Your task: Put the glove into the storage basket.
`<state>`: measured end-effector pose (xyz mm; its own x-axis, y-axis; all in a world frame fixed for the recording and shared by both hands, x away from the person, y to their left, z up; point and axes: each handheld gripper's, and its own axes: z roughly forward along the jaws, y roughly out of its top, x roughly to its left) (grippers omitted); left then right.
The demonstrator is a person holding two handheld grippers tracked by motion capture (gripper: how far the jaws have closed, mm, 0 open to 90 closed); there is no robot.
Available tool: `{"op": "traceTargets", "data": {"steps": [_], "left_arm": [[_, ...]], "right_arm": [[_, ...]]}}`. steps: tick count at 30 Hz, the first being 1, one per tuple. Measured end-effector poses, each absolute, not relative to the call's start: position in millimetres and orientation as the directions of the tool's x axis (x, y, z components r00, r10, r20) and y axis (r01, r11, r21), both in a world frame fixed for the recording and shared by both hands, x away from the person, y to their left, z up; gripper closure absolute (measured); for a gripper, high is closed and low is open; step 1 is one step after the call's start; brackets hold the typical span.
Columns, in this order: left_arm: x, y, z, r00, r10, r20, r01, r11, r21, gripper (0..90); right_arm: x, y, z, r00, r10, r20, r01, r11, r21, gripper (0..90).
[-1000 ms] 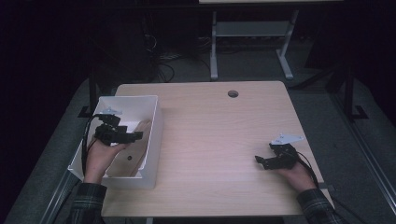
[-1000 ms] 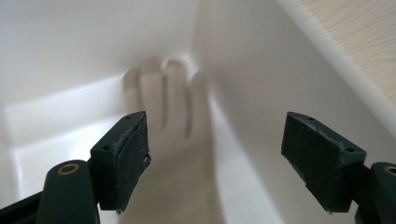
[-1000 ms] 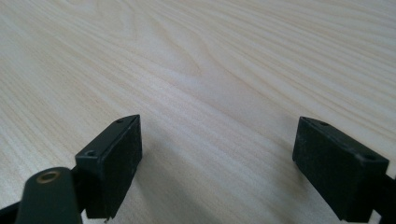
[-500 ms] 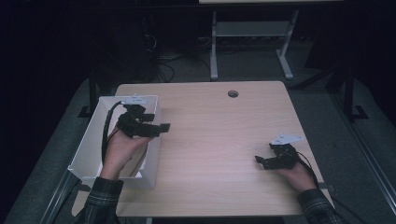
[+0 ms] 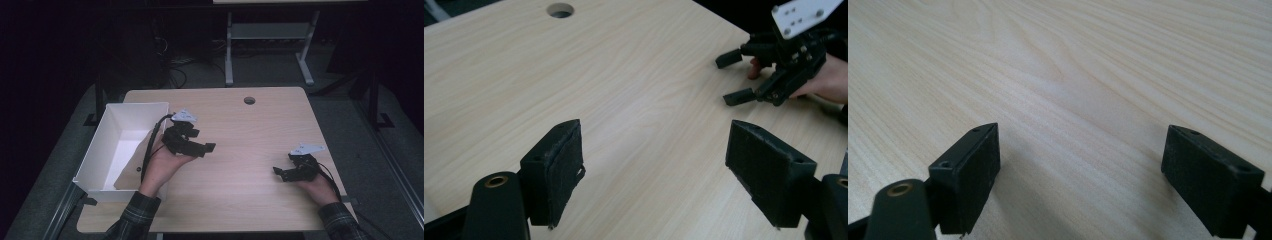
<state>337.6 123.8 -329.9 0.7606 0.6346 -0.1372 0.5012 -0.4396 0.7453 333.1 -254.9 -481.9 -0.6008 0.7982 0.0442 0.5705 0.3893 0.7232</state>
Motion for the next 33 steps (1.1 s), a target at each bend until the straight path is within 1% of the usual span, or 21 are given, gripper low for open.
{"op": "traceTargets", "data": {"steps": [6, 11, 16, 26, 29, 31, 33], "left_arm": [[332, 102, -353, 0.792, 0.598, -0.119, 0.467, -0.470, 0.749, 22.4], [328, 92, -375, 0.804, 0.581, -0.129, 0.469, -0.486, 0.737, 22.4], [326, 87, -399, 0.815, 0.568, -0.111, 0.453, -0.507, 0.734, 22.5], [323, 78, -440, 0.827, 0.556, -0.084, 0.452, -0.568, 0.687, 22.5], [323, 78, -448, 0.833, 0.550, -0.061, 0.448, -0.604, 0.660, 22.4], [323, 78, -452, 0.828, 0.556, -0.075, 0.462, -0.600, 0.653, 22.3], [324, 78, -457, 0.827, 0.559, -0.068, 0.463, -0.606, 0.647, 22.2]], "right_arm": [[333, -255, -482, -0.602, 0.797, 0.044, 0.570, 0.391, 0.723, 15.3], [333, -255, -482, -0.600, 0.798, 0.044, 0.570, 0.388, 0.724, 15.3], [333, -255, -482, -0.601, 0.798, 0.044, 0.570, 0.389, 0.724, 15.3], [333, -255, -482, -0.601, 0.798, 0.044, 0.570, 0.389, 0.724, 15.3], [333, -255, -482, -0.601, 0.798, 0.044, 0.570, 0.389, 0.724, 15.3], [333, -255, -482, -0.601, 0.798, 0.044, 0.570, 0.389, 0.724, 15.3], [333, -255, -482, -0.601, 0.798, 0.044, 0.570, 0.389, 0.724, 15.3]]}}
